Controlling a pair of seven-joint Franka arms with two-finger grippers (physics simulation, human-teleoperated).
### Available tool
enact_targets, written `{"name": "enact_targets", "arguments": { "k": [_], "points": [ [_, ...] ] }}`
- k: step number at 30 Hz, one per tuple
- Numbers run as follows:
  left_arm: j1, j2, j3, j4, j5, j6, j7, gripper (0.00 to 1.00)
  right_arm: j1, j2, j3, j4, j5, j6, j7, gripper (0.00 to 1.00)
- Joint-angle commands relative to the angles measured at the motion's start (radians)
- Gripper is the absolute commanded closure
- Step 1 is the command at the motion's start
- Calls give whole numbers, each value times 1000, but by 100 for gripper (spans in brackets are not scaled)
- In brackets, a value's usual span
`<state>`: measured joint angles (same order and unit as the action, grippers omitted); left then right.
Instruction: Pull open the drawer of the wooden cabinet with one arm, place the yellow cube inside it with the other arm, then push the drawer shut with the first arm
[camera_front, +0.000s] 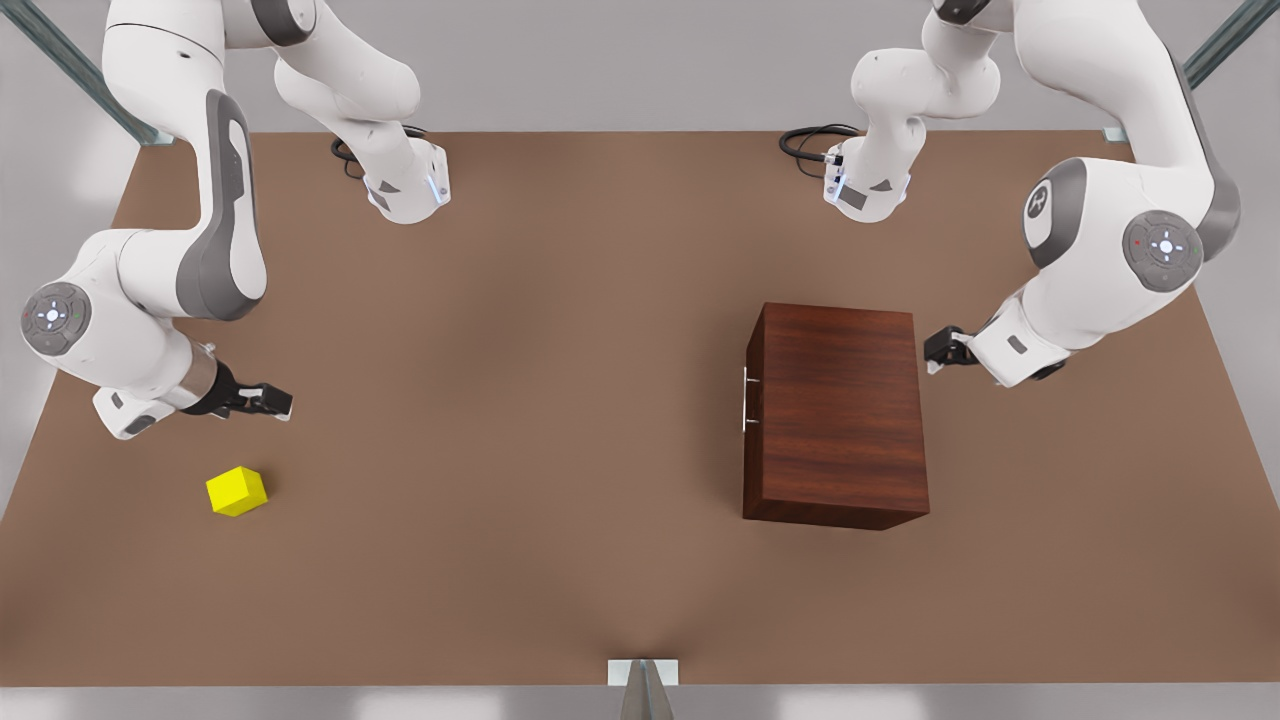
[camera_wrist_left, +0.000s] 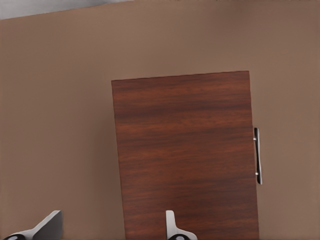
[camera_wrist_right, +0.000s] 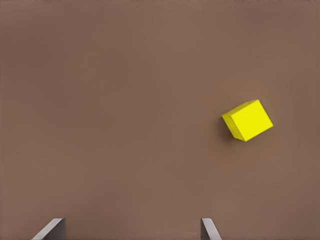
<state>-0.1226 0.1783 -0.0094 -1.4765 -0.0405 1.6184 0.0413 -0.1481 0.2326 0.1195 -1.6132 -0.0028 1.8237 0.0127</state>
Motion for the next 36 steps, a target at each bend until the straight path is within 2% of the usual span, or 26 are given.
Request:
{"name": "enact_targets", "arguments": {
  "k": [1,3,4,5,6,8,10,12,15,17,18,19,25,36],
  "points": [
    [-8,3,0,1,1,21,2,0,-1,-1,0,1,1,14,7,0],
    [-55,4,-1,10,13,14,-8,0,-1,-1,-1,4,-2,14,10,0],
    [-129,18,-1,24,22,14,-81,0,-4,-3,-3,19,-23,14,21,0],
    [-228,39,-1,27,65,14,-250,0,-5,-3,-15,62,-58,-35,171,0],
    [-350,82,-1,25,122,20,-333,0,-2,11,-20,111,-94,-60,377,0],
    [-485,162,-1,51,126,57,-483,0,-5,30,-27,151,-108,-60,559,0],
    [-584,328,0,212,126,92,-753,0,-10,48,-41,164,-40,-46,566,0],
    [-632,397,0,223,165,144,-850,0,-84,56,-35,157,89,-29,563,0],
    [-654,434,0,214,163,175,-928,0,-61,85,-34,164,26,-27,740,0],
    [-614,383,11,78,93,298,-931,0,-70,93,-46,165,27,-11,834,0],
    [-614,380,28,61,105,298,-926,0,-70,96,-46,165,26,12,875,0],
    [-611,388,32,39,191,301,-916,0,-70,102,-44,168,26,19,877,0],
    [-600,382,32,-25,363,298,-902,0,-73,154,-50,211,24,20,869,0],
    [-621,435,32,-53,468,298,-963,0,-71,180,-50,226,24,34,875,0]
  ]
}}
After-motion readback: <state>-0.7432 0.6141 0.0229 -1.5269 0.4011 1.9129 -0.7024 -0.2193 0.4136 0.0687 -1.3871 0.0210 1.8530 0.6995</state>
